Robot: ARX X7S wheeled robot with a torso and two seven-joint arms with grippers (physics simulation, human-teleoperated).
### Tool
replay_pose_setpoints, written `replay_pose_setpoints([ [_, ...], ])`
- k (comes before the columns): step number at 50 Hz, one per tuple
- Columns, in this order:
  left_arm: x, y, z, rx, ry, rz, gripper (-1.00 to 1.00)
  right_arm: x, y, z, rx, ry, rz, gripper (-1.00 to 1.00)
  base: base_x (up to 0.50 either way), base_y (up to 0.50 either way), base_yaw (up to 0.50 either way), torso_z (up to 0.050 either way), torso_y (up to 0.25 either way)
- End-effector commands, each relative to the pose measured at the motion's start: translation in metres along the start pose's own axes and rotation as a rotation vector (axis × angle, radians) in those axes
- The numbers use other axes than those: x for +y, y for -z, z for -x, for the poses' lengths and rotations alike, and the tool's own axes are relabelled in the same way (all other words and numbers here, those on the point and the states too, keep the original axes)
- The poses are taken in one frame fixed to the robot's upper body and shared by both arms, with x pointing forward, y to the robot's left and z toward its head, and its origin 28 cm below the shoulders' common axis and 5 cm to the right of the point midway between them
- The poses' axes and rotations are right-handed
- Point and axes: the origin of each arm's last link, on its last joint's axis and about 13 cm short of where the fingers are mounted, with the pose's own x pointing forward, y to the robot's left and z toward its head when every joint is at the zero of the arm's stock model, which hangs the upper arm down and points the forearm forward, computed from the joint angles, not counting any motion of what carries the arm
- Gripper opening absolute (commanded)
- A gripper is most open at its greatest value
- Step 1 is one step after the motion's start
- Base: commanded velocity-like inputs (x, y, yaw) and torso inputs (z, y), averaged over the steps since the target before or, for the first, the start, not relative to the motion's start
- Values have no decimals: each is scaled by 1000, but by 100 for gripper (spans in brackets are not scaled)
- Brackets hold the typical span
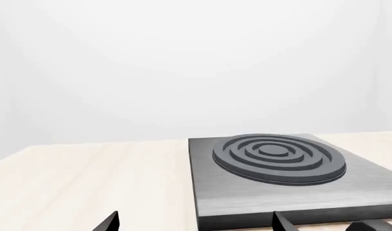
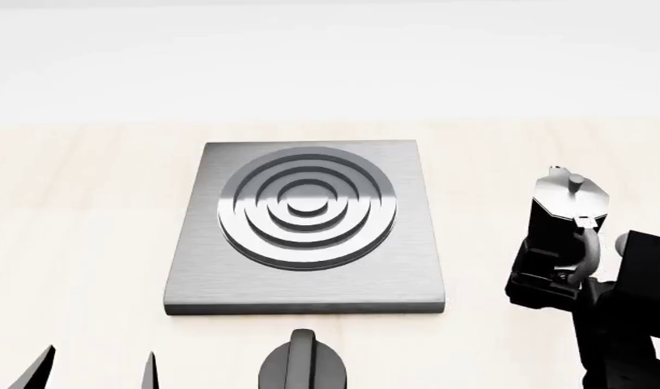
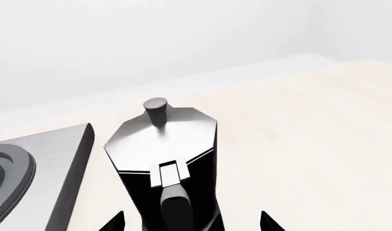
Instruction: Put the moka pot on the stove.
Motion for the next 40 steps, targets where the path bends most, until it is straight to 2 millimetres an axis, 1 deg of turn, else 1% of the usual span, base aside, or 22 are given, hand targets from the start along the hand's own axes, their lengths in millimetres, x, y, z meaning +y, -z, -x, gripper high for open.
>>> replay_pose_setpoints([
  [1,0,0,0,-9,0,11,100,5,3,-5,20,-19,20,100,0,0,0,0,0],
  [8,0,0,0,-9,0,12,100,10,-1,-9,25,-30,53,100,0,0,0,0,0],
  [18,0,0,0,-9,0,12,100,8,-2,-8,24,-7,75,100,0,0,0,0,0],
  [19,0,0,0,-9,0,11,100,7,-2,-8,24,-2,76,-100,0,0,0,0,0],
  [21,0,0,0,-9,0,11,100,7,0,-8,26,26,97,-100,0,0,0,0,0],
  [33,0,0,0,-9,0,11,100,5,3,-6,31,21,98,-100,0,0,0,0,0],
  [37,0,0,0,-9,-1,12,100,6,6,-4,30,22,133,-100,0,0,0,0,0],
  [38,0,0,0,-9,0,11,100,7,5,-5,12,55,168,-100,0,0,0,0,0],
  [39,0,0,0,-9,0,11,100,11,-1,-6,-27,81,198,-100,0,0,0,0,0],
  [40,0,0,0,-9,0,11,100,14,-5,-6,-42,70,210,-100,0,0,-3,0,0],
])
